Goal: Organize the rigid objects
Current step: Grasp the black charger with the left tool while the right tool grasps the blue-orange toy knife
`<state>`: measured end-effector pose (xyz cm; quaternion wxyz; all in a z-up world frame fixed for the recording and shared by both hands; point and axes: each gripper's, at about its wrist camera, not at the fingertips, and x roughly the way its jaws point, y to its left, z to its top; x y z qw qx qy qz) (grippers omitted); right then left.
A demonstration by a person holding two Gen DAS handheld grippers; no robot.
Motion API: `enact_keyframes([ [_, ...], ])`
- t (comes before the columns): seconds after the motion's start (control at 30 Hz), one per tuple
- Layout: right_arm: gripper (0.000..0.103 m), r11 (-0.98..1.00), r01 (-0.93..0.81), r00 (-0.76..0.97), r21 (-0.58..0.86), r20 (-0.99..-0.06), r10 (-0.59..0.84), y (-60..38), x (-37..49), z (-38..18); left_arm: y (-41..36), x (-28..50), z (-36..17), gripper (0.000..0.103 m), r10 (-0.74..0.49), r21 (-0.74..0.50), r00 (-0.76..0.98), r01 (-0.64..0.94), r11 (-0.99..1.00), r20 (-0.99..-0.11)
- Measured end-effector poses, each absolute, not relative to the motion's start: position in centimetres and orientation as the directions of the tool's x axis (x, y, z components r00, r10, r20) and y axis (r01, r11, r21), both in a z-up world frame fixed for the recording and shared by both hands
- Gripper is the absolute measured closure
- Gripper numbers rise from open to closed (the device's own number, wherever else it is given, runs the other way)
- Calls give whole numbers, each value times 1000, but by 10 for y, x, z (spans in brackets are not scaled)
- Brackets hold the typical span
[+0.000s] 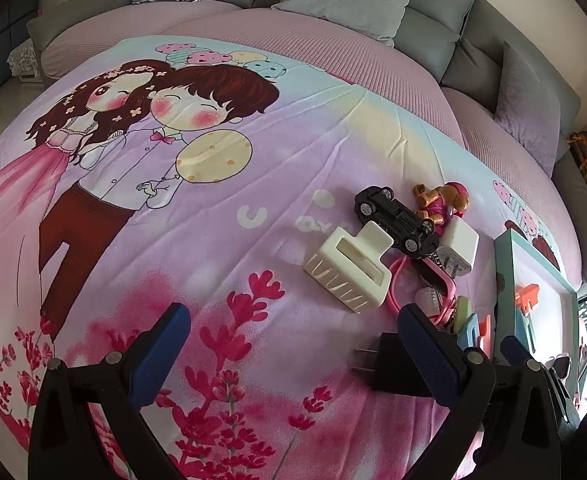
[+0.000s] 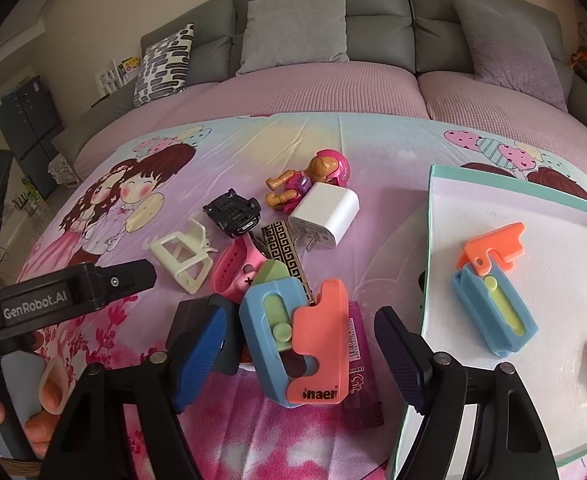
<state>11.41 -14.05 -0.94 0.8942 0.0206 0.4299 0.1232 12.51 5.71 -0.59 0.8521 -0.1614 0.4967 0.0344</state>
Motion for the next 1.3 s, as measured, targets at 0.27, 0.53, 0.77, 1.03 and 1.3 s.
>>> enact_keyframes([
  [0.27,31,971,-185,562,153,-794,232,-143,118,-21,45,127,-6,0,-175,-283,490,-156,946,-854],
  [0.53,33,972,-188,558,137,-800,221,-142,119,-22,23,129,-9,0,-262,-324,448,-66,944,-855],
  [0.77,41,967,-194,551,164,-798,245,-144,119,-23,8,130,-19,0,-276,-313,407,-27,949,-871],
  [1.03,41,967,-206,554,148,-797,240,-143,118,-23,4,133,-22,34,-329,-361,394,-9,933,-859],
  [1.3,42,966,-200,554,165,-794,250,-145,118,-22,-4,132,-19,36,-316,-344,419,8,939,-852],
])
